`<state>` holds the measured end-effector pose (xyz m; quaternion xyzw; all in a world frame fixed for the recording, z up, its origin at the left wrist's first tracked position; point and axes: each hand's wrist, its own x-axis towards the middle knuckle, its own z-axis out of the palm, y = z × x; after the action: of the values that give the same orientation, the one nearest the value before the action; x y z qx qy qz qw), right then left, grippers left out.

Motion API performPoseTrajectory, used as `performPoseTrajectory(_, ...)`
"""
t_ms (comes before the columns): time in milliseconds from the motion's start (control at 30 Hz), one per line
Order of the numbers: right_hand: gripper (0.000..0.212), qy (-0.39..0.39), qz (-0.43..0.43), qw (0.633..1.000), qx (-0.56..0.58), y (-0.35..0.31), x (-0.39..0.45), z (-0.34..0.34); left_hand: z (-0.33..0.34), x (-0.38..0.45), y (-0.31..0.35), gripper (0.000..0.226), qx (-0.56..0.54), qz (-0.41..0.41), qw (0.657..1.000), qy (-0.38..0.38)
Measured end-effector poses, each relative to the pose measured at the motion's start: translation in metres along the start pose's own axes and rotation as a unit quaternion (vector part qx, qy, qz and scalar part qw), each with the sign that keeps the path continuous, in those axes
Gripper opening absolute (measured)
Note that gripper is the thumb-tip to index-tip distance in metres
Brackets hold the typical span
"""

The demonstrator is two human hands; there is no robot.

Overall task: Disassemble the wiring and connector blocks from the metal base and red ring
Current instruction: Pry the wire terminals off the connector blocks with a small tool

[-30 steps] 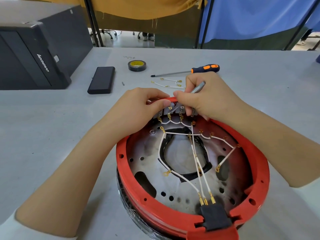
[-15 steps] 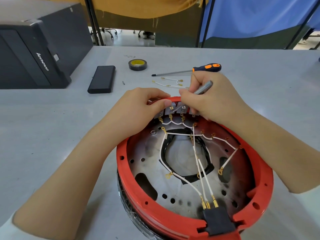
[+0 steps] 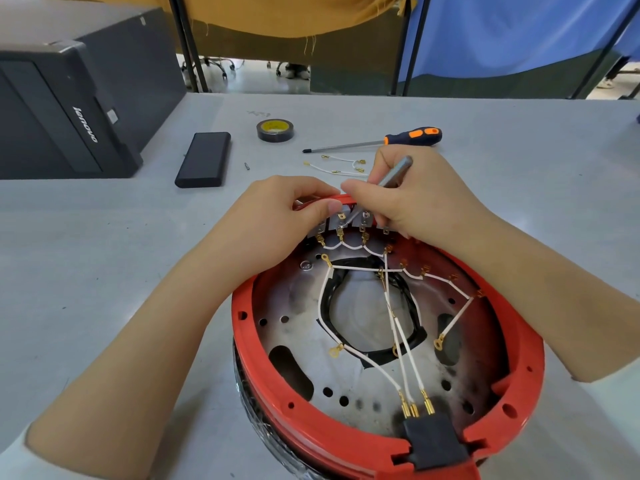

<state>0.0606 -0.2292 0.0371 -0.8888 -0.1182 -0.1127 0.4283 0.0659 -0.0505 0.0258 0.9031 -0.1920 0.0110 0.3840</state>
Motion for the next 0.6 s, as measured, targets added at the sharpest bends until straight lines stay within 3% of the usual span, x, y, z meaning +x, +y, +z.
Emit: performPoseTrajectory(600, 0.042, 0.001, -0.034, 0.999, 0.0, -0.0014, 0.0003, 0.0038, -0.0001, 0.0005, -0.0002, 0.023, 0.008, 0.001, 1.0, -0.003)
